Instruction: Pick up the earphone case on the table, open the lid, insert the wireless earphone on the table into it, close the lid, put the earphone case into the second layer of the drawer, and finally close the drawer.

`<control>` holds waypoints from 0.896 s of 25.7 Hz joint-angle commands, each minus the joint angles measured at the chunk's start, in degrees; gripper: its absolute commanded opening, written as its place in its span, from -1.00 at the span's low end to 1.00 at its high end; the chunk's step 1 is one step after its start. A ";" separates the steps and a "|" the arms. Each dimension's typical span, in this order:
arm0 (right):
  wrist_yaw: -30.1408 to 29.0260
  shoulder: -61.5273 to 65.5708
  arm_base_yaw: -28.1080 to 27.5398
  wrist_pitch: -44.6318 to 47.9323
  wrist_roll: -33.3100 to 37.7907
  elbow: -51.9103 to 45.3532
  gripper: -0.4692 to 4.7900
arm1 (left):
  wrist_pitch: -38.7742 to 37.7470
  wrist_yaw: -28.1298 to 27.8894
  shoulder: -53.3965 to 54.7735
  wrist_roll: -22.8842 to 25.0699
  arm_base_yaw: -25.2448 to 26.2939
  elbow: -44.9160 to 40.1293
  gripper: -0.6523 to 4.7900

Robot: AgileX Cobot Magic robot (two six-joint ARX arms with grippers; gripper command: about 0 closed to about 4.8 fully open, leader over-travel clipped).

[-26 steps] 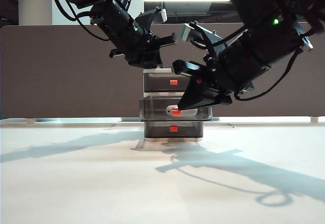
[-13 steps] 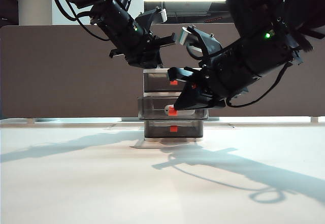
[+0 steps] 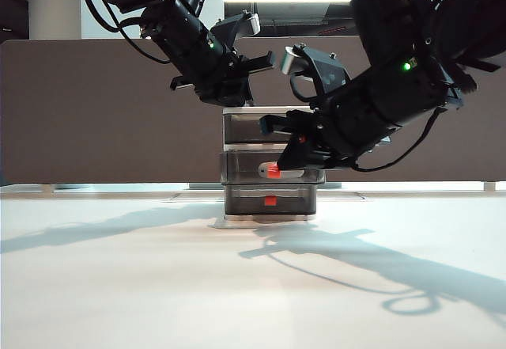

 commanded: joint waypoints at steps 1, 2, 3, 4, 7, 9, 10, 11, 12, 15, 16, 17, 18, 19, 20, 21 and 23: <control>0.61 1.09 0.00 4.83 -0.72 0.50 -0.82 | -2.62 0.15 0.37 -0.17 -0.04 -0.11 -0.78; 0.66 1.46 0.00 5.20 -0.72 0.57 -0.82 | -2.64 0.15 0.37 -0.17 -0.04 -0.11 -0.78; 0.63 2.10 0.00 5.60 -0.72 0.83 -0.82 | -2.64 0.15 0.37 -0.17 -0.04 -0.11 -0.78; 0.63 2.49 0.00 5.62 -0.72 1.05 -0.82 | -2.64 0.15 0.37 -0.17 -0.04 -0.11 -0.78; 0.85 3.98 0.00 7.10 -1.05 1.90 -0.82 | -2.64 0.15 0.37 -0.17 -0.04 -0.11 -0.78; 0.85 4.66 -0.02 7.10 -2.08 2.69 -0.82 | -2.64 0.15 0.37 -0.17 -0.04 -0.11 -0.78; 0.92 4.76 -0.02 6.97 -2.27 3.02 -0.82 | -2.64 0.15 0.37 -0.17 -0.04 -0.11 -0.78; 1.29 5.22 -0.02 6.93 -2.40 3.50 -0.82 | -2.69 0.15 0.37 -0.17 -0.04 -0.11 -0.78; 1.51 5.38 -0.02 6.91 -2.40 3.85 -0.82 | -2.75 0.15 0.37 -0.17 -0.04 -0.11 -0.78; 2.34 6.10 -0.09 6.91 -2.47 4.83 -0.82 | -3.04 0.15 0.37 -0.20 -0.04 -0.13 -0.78; 2.32 6.32 -0.13 6.97 -2.45 5.07 -0.82 | -3.06 0.15 0.37 -0.20 -0.04 -0.17 -0.78; 2.36 6.40 -0.13 6.95 -2.49 5.31 -0.82 | -3.08 0.15 0.37 -0.20 -0.04 -0.17 -0.78; 2.34 6.49 -0.20 6.93 -2.69 5.46 -0.82 | -3.06 0.15 0.37 -0.20 -0.04 -0.17 -0.78; 2.34 6.69 -0.22 7.02 -2.82 5.60 -0.82 | -3.06 0.15 0.37 -0.20 -0.04 -0.17 -0.78; 2.56 6.71 -0.24 6.97 -3.39 5.66 -0.82 | -3.06 0.15 0.37 -0.20 -0.04 -0.17 -0.78; 3.80 6.82 -0.33 6.95 -3.74 5.79 -0.82 | -3.08 0.15 0.37 -0.20 -0.04 -0.17 -0.78; 4.48 6.95 -0.85 7.30 -3.69 5.97 -0.82 | -3.04 0.15 0.37 -0.20 -0.04 -0.17 -0.78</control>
